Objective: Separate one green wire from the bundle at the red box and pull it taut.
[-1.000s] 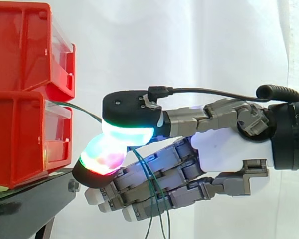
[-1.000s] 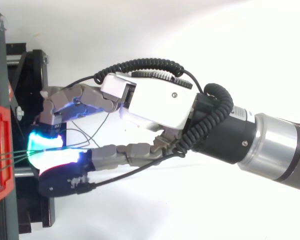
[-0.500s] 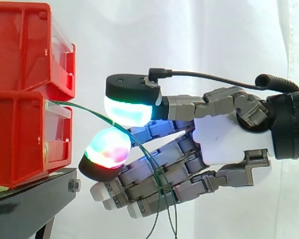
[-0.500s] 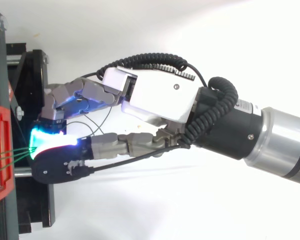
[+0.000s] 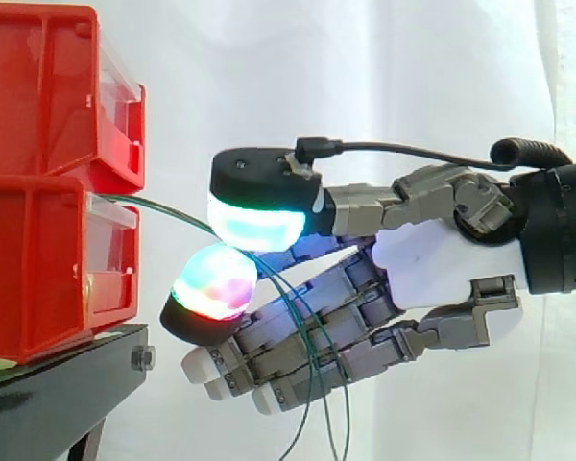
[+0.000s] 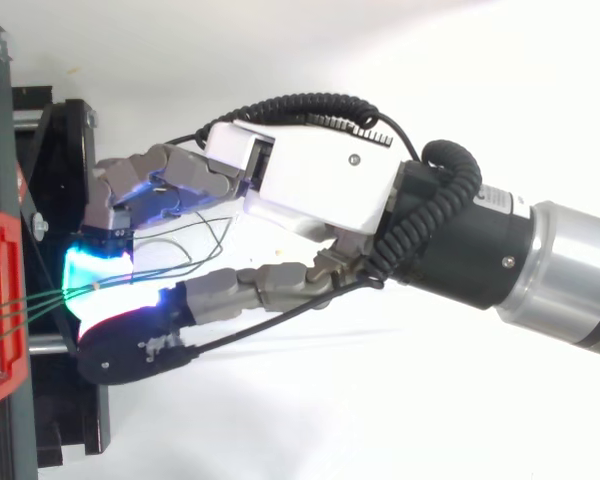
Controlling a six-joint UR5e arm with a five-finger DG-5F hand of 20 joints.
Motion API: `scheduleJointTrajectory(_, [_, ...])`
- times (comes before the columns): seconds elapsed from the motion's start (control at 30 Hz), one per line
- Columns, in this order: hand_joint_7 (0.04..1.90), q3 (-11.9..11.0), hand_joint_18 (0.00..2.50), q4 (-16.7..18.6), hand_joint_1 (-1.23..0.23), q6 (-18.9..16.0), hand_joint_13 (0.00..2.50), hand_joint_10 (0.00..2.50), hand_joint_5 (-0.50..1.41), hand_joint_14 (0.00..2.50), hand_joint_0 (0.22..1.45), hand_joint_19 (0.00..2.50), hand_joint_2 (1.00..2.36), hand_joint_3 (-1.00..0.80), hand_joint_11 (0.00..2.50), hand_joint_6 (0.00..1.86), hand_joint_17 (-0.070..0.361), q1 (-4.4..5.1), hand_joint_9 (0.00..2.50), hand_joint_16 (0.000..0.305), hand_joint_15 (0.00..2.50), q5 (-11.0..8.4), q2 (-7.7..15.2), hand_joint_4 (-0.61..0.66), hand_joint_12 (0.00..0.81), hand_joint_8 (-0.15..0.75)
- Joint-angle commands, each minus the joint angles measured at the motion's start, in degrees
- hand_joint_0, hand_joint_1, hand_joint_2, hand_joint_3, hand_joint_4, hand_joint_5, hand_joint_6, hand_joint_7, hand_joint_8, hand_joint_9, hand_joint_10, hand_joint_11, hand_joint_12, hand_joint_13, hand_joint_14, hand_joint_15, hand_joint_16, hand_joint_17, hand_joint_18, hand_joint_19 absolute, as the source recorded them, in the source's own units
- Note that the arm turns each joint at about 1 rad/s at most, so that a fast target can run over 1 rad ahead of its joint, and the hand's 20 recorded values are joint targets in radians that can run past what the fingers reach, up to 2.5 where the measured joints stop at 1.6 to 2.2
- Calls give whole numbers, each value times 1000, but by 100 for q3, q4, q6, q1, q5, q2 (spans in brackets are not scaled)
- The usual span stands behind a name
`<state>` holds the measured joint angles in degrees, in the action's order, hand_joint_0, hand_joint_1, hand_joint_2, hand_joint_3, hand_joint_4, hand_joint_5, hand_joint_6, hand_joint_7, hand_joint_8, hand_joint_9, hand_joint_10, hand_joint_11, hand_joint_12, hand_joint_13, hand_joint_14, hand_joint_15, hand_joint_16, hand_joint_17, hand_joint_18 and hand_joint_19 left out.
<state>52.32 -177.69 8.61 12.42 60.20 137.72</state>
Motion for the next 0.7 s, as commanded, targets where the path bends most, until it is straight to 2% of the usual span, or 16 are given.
scheduleJointTrajectory(0.0, [895, -11, 194, -64, -526, -8, 262, 3, -163, 0, 529, 175, 1002, -475, 108, 898, 115, -11, 665, 51, 5, 1, 0, 175, 323, 267])
scheduleJointTrajectory(0.13, [930, -29, 182, -178, -446, -17, 259, 4, -157, 0, 575, 188, 1008, -403, 105, 889, 110, -11, 678, 49, 6, -8, 0, 156, 313, 259])
scheduleJointTrajectory(0.23, [961, -55, 184, -293, -533, -35, 264, 4, -153, 0, 569, 193, 1013, -280, 108, 889, 111, -11, 689, 49, 13, -8, 0, 163, 314, 263])
scheduleJointTrajectory(0.3, [956, -81, 230, -363, -637, -35, 286, 4, -148, 0, 566, 178, 1010, -187, 104, 895, 127, -11, 708, 57, 13, 1, 0, 188, 351, 298])
scheduleJointTrajectory(0.37, [942, -108, 246, -389, -670, -35, 296, 3, -147, 0, 568, 169, 1008, -155, 113, 900, 133, -20, 713, 59, 4, 1, 0, 182, 363, 308])
scheduleJointTrajectory(0.67, [926, -213, 219, -556, -774, -35, 284, 4, -154, 0, 588, 177, 1012, -178, 132, 907, 121, -38, 691, 54, 14, 1, 0, 129, 342, 283])
